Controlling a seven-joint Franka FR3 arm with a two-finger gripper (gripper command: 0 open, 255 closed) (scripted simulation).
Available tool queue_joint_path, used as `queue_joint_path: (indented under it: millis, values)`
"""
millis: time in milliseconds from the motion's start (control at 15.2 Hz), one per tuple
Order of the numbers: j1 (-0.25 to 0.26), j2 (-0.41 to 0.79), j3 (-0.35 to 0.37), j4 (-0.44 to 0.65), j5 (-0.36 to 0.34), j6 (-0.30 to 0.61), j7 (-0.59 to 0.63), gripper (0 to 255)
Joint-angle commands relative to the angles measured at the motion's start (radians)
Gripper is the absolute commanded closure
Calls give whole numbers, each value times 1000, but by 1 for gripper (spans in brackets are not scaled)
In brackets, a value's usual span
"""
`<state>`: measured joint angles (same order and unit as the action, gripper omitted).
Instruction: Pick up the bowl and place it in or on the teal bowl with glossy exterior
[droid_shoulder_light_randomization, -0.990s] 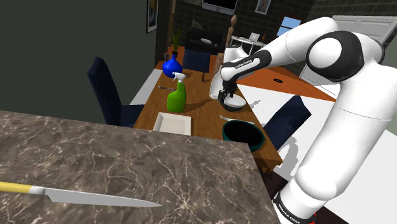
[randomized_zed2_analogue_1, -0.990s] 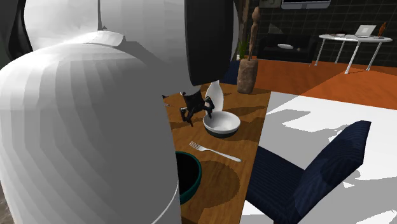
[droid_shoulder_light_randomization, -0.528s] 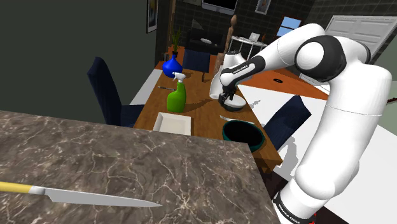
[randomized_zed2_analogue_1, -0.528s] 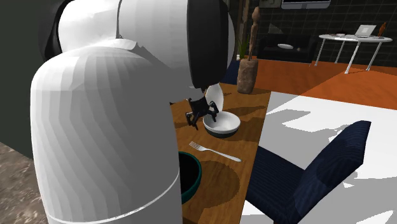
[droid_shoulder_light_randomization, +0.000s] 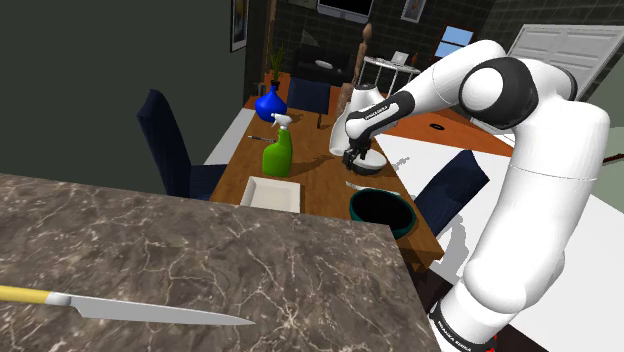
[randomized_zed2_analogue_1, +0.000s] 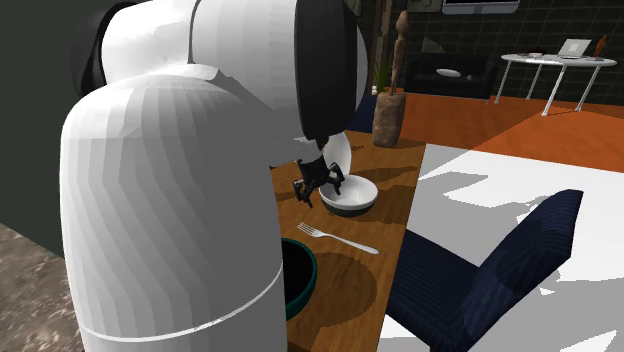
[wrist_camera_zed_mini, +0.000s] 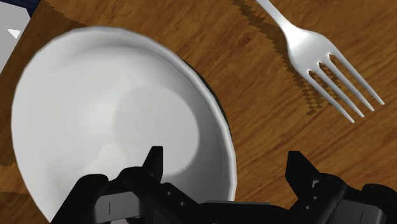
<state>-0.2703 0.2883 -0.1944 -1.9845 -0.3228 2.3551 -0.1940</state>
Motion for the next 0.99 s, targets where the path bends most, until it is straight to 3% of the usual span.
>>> queue_joint_path:
  millis: [0, 66, 660, 924]
  values:
    - [0, 0, 0, 0, 0, 0, 0, 0]
    - [0, 0, 0, 0, 0, 0, 0, 255]
    - [0, 0, 0, 0, 0, 0, 0, 255]
    - [1, -30, 2, 17, 6, -45, -14, 255]
